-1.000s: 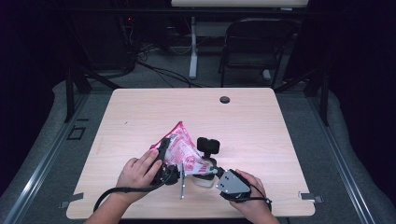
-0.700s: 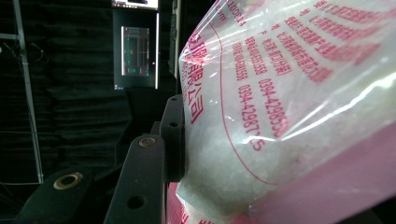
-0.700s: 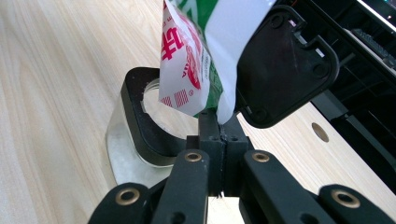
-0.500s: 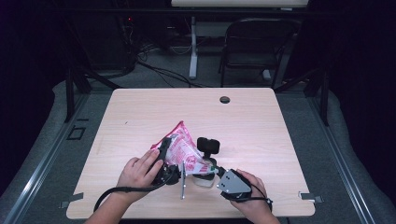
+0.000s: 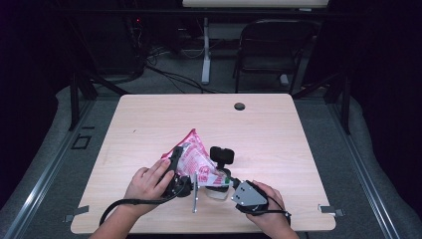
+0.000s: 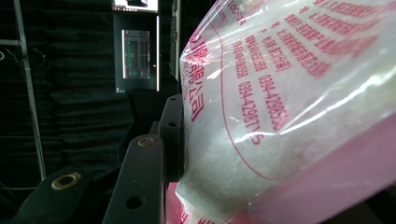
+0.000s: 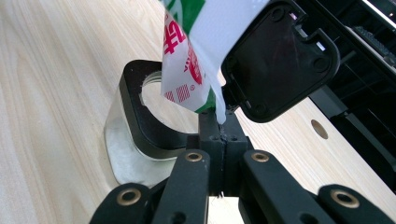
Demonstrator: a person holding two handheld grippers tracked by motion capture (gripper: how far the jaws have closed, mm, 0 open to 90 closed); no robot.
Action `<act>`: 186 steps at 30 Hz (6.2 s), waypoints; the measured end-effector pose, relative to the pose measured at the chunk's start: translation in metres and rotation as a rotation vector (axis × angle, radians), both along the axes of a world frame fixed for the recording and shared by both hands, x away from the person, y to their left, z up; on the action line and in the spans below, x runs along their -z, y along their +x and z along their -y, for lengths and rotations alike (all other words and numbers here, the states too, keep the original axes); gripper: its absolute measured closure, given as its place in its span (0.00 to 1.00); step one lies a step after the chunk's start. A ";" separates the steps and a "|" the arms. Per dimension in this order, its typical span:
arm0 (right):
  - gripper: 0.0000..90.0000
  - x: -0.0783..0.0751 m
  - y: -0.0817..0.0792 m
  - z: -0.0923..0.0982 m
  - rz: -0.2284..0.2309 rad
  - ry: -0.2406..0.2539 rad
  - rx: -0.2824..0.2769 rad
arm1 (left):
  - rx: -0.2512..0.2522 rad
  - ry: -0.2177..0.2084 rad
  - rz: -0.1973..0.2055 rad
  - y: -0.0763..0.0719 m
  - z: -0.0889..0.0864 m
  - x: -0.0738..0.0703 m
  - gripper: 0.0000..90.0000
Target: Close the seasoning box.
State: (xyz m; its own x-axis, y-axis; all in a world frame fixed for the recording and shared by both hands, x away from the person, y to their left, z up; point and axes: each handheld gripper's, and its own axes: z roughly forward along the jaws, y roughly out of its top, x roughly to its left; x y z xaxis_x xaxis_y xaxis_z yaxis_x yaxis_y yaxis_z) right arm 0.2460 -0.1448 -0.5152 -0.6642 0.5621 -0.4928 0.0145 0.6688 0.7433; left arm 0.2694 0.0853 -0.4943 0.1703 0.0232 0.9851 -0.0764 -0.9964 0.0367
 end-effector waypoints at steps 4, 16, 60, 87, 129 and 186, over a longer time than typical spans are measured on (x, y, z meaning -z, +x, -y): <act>1.00 0.000 0.000 0.000 0.002 -0.002 -0.001 | 0.003 0.003 0.004 0.000 0.000 0.000 0.73; 1.00 0.000 -0.001 -0.001 0.004 0.000 -0.002 | 0.010 0.013 0.018 -0.001 0.000 -0.001 0.73; 1.00 0.002 0.002 0.000 0.001 -0.011 0.007 | 0.026 0.017 0.001 -0.003 0.000 -0.003 0.78; 1.00 0.002 0.002 0.003 -0.003 -0.003 0.021 | 0.036 0.020 0.017 -0.006 0.004 -0.009 0.78; 1.00 0.005 0.007 0.001 -0.018 0.000 0.023 | 0.043 0.018 0.027 -0.005 0.007 -0.013 0.78; 1.00 0.005 0.005 -0.007 -0.014 0.004 -0.006 | 0.063 0.032 0.025 -0.007 0.012 -0.010 0.79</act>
State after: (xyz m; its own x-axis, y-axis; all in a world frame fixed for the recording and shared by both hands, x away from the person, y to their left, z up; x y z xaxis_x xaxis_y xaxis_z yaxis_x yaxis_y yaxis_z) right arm 0.2513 -0.1374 -0.5205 -0.6744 0.5602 -0.4811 0.0209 0.6657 0.7459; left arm 0.2622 0.0735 -0.4841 0.1462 -0.0185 0.9891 -0.1391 -0.9903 0.0020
